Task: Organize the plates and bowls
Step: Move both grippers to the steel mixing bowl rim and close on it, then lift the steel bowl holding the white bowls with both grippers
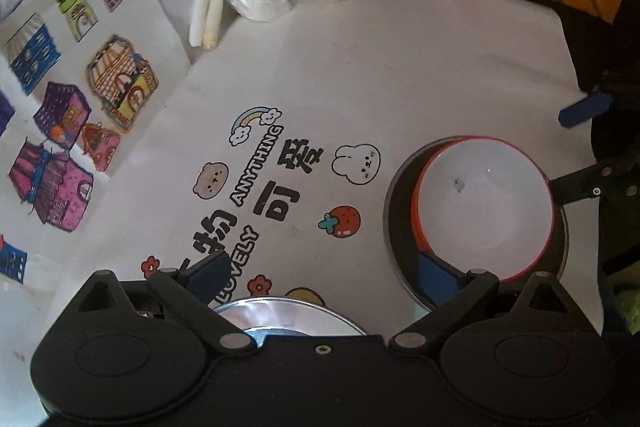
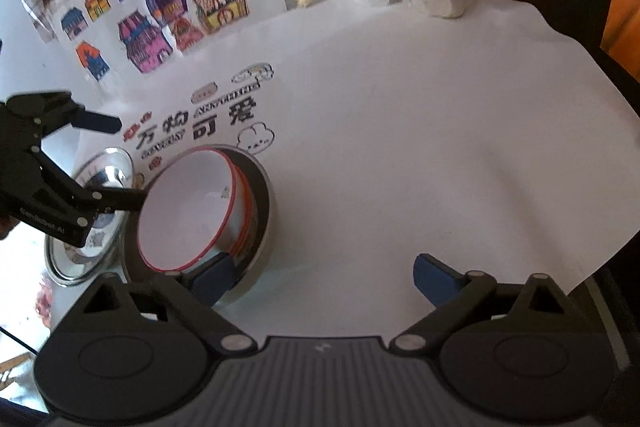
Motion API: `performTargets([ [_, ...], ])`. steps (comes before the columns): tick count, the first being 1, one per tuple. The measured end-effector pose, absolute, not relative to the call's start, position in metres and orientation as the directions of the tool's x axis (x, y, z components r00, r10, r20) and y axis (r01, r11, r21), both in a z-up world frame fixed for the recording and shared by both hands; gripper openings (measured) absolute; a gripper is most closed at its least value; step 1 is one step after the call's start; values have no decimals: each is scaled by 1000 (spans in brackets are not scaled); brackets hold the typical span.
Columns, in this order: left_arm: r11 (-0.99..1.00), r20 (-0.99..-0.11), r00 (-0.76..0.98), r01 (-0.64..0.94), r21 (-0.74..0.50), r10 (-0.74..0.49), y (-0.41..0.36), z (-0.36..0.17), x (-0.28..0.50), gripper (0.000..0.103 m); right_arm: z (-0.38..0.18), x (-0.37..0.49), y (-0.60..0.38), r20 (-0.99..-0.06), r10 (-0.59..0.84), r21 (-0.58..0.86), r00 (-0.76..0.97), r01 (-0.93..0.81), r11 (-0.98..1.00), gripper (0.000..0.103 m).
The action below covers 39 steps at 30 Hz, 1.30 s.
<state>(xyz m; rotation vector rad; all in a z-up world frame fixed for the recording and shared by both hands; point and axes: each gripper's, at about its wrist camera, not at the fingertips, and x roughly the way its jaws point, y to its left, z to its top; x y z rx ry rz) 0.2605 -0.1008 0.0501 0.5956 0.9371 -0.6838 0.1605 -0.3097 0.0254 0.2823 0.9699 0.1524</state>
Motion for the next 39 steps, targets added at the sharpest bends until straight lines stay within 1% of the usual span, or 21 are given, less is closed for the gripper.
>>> performTargets([
  [2, 635, -880, 397, 757, 154, -260, -103, 48, 262, 95, 26, 163, -305, -800, 240, 281, 551, -10, 960, 99],
  [5, 627, -896, 361, 769, 129, -258, -107, 44, 265, 86, 28, 164, -302, -814, 224, 262, 536, -5, 965, 99],
  [7, 613, -905, 339, 781, 120, -256, -111, 43, 267, 82, 29, 167, -301, -824, 221, 259, 522, 0, 966, 99],
  [10, 602, -916, 307, 793, 96, -258, -115, 43, 272, 73, 30, 171, -301, -839, 228, 261, 494, -1, 965, 94],
  [11, 601, -919, 294, 795, 83, -261, -115, 42, 274, 70, 31, 172, -300, -843, 232, 260, 486, -10, 966, 91],
  [13, 611, -926, 263, 791, 46, -270, -115, 42, 277, 63, 33, 174, -297, -845, 236, 257, 480, -21, 966, 86],
  [15, 625, -930, 221, 781, -12, -293, -113, 41, 280, 48, 35, 177, -294, -849, 241, 255, 471, -34, 966, 79],
  [16, 631, -930, 200, 775, -41, -307, -112, 40, 281, 44, 36, 178, -294, -850, 245, 259, 467, -36, 965, 77],
  [17, 639, -930, 184, 767, -67, -318, -111, 39, 282, 38, 36, 179, -294, -852, 248, 263, 462, -33, 964, 75],
  [18, 643, -929, 172, 761, -87, -328, -111, 38, 283, 31, 36, 180, -295, -854, 251, 268, 456, -28, 963, 75],
  [19, 647, -927, 153, 754, -114, -342, -110, 37, 284, 27, 36, 181, -295, -856, 253, 273, 450, -21, 962, 75],
  [20, 652, -926, 139, 746, -136, -352, -110, 36, 285, 20, 35, 182, -296, -859, 260, 285, 441, -11, 959, 75],
  [21, 658, -924, 129, 737, -154, -361, -109, 35, 285, 17, 35, 183, -298, -860, 267, 296, 434, -1, 955, 74],
  [22, 663, -922, 126, 731, -164, -366, -109, 33, 284, 15, 35, 184, -299, -861, 274, 307, 428, 8, 952, 72],
  [23, 666, -920, 123, 725, -173, -373, -109, 32, 284, 12, 35, 185, -299, -862, 280, 315, 422, 16, 949, 68],
  [24, 669, -918, 121, 721, -181, -379, -109, 32, 284, 11, 35, 185, -298, -863, 286, 323, 417, 21, 946, 64],
  [28, 687, -914, 122, 699, -199, -388, -107, 31, 284, 11, 38, 189, -291, -873, 273, 308, 405, 24, 951, 56],
  [32, 703, -910, 124, 678, -214, -396, -105, 31, 285, 10, 39, 192, -281, -885, 257, 290, 388, 27, 957, 42],
  [34, 708, -908, 130, 673, -215, -398, -104, 31, 284, 10, 39, 196, -277, -892, 249, 280, 378, 29, 960, 38],
  [37, 713, -905, 139, 668, -214, -402, -103, 31, 283, 10, 35, 200, -275, -892, 268, 304, 363, 43, 952, 26],
  [39, 720, -901, 150, 660, -216, -408, -102, 30, 281, 10, 31, 202, -274, -892, 286, 325, 351, 55, 944, 21],
])
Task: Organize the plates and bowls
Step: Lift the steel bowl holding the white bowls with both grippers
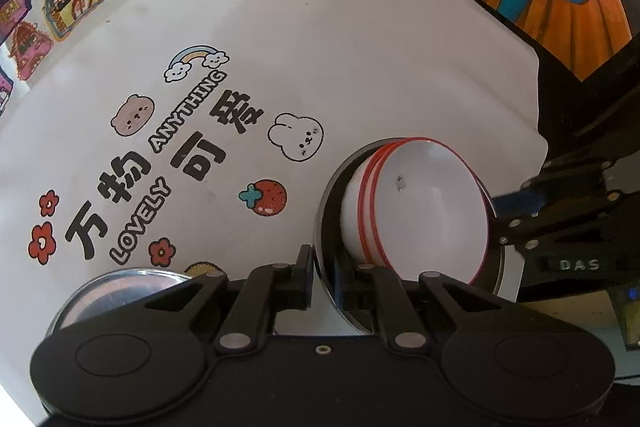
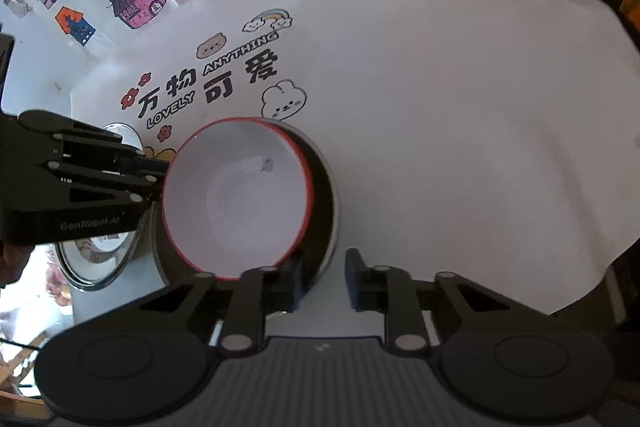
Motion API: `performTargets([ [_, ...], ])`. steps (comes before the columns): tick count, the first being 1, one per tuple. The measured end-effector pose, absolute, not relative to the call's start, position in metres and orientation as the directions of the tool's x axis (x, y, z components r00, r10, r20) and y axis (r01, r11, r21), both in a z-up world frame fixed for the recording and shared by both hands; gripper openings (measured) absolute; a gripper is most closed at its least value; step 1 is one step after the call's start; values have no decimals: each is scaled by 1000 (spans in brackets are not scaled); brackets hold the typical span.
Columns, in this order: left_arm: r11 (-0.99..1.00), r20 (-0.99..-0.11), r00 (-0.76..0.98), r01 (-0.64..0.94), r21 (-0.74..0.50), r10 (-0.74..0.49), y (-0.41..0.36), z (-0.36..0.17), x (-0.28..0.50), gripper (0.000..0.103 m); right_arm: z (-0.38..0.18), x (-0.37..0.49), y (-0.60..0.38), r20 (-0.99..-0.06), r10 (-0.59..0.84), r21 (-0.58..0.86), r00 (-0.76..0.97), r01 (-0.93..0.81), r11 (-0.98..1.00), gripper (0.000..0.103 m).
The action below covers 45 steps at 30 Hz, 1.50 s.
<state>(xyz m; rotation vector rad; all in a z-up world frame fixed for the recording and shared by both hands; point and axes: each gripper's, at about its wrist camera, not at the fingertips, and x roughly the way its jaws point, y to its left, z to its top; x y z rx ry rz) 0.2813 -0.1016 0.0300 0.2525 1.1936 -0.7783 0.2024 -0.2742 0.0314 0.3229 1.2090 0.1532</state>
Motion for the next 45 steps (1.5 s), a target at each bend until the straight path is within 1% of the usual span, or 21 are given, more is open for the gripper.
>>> performTargets([
  [2, 730, -895, 167, 649, -215, -413, -100, 29, 279, 10, 28, 204, -272, -890, 300, 337, 343, 52, 940, 20],
  [5, 739, -885, 194, 639, -214, -424, -98, 29, 274, 10, 28, 204, -271, -891, 296, 332, 344, 49, 942, 21],
  [11, 743, -879, 195, 629, -228, -434, -96, 28, 275, 10, 27, 202, -273, -882, 315, 357, 350, 62, 932, 21],
  [18, 750, -877, 214, 625, -216, -430, -98, 24, 270, 12, 21, 202, -278, -867, 351, 407, 353, 98, 908, 21],
  [36, 769, -858, 216, 579, -271, -465, -90, 19, 269, 12, 19, 198, -280, -853, 359, 431, 378, 124, 894, 19],
  [41, 785, -859, 206, 543, -298, -469, -88, 19, 271, 11, 18, 198, -283, -848, 368, 449, 382, 148, 881, 18],
  [45, 783, -857, 212, 548, -295, -471, -88, 19, 270, 11, 18, 197, -283, -844, 372, 455, 387, 148, 878, 18],
])
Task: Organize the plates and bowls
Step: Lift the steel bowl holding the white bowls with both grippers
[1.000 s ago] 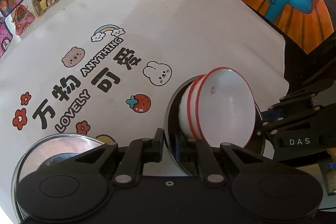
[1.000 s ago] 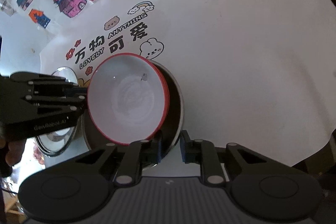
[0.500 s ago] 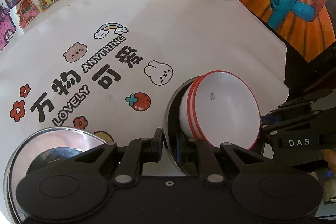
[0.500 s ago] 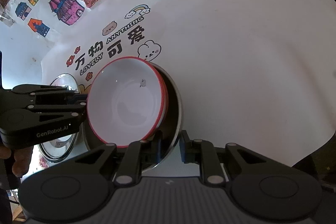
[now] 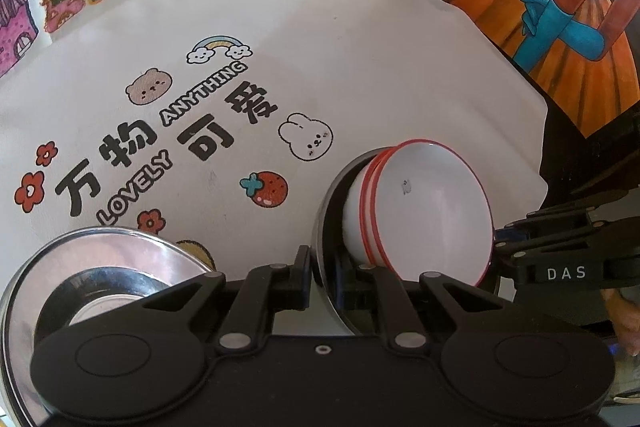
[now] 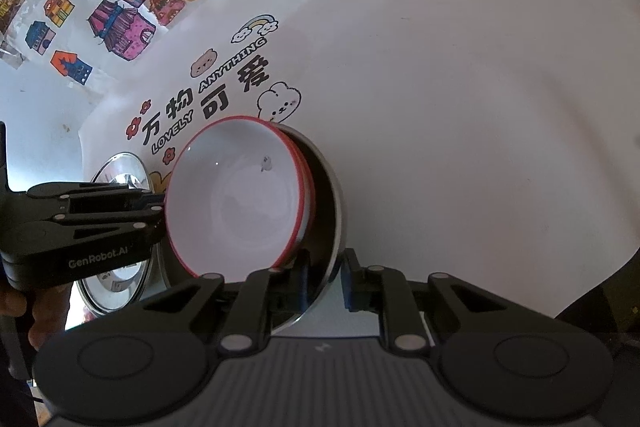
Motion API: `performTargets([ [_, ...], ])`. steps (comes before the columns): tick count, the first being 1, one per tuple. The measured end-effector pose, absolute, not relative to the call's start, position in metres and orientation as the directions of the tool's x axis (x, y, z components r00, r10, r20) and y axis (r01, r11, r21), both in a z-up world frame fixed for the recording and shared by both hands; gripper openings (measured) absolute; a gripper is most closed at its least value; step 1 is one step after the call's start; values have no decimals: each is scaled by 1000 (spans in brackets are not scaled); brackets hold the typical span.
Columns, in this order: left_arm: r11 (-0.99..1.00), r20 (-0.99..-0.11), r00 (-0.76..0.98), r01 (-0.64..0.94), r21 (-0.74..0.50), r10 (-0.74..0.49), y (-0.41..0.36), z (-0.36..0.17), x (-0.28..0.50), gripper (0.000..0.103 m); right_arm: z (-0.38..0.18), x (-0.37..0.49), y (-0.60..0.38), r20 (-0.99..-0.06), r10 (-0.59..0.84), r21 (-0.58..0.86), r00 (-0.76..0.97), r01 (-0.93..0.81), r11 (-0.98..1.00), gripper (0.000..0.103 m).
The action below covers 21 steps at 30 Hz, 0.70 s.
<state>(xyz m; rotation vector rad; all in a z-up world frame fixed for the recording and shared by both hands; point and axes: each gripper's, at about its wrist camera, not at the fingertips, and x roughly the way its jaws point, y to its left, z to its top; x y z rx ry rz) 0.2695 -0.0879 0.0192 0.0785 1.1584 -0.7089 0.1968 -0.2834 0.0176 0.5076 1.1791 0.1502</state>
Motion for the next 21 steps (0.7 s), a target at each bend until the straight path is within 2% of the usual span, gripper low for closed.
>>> performTargets([
  [21, 790, -832, 268, 542, -287, -485, -72, 49, 269, 10, 45, 199, -279, -813, 391, 474, 430, 101, 875, 18],
])
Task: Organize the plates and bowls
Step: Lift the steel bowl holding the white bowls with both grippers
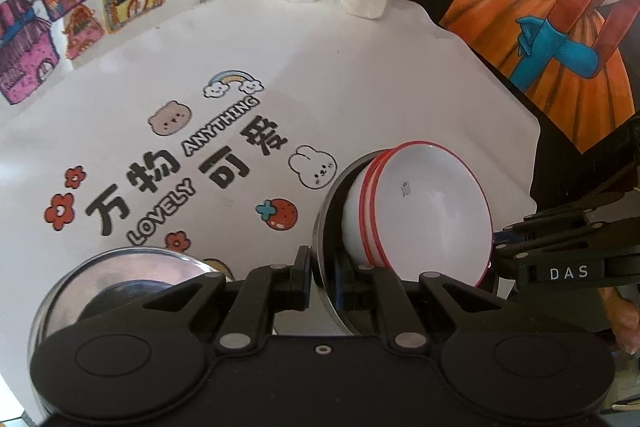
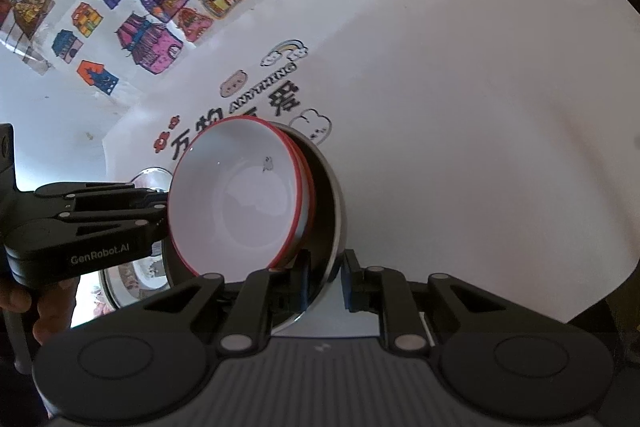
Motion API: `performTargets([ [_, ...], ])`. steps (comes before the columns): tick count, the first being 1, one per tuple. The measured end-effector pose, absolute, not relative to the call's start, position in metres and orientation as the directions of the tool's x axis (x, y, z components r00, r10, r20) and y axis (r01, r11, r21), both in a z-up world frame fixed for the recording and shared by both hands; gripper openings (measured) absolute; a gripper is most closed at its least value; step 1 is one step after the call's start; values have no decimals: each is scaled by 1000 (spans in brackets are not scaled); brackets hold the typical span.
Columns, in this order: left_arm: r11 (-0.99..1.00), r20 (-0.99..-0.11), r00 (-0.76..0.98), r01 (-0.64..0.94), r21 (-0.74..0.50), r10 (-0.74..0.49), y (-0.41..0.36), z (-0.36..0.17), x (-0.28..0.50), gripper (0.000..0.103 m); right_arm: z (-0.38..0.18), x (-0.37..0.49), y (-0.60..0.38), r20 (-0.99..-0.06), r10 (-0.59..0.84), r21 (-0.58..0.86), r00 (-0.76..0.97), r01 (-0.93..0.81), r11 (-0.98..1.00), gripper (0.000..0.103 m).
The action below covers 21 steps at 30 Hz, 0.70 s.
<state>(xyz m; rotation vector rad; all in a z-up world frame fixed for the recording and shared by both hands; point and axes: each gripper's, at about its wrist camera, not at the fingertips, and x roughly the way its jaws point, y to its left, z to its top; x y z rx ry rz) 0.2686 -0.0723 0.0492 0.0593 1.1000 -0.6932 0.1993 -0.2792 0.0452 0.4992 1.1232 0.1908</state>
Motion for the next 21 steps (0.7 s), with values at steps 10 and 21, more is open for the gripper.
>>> performTargets([
  [10, 814, -821, 319, 515, -269, -473, -40, 67, 263, 10, 65, 206, -253, -804, 403, 464, 438, 38, 885, 18],
  [21, 857, -810, 385, 449, -255, -443, 8, 82, 259, 10, 84, 223, -210, -795, 430, 453, 429, -53, 890, 18],
])
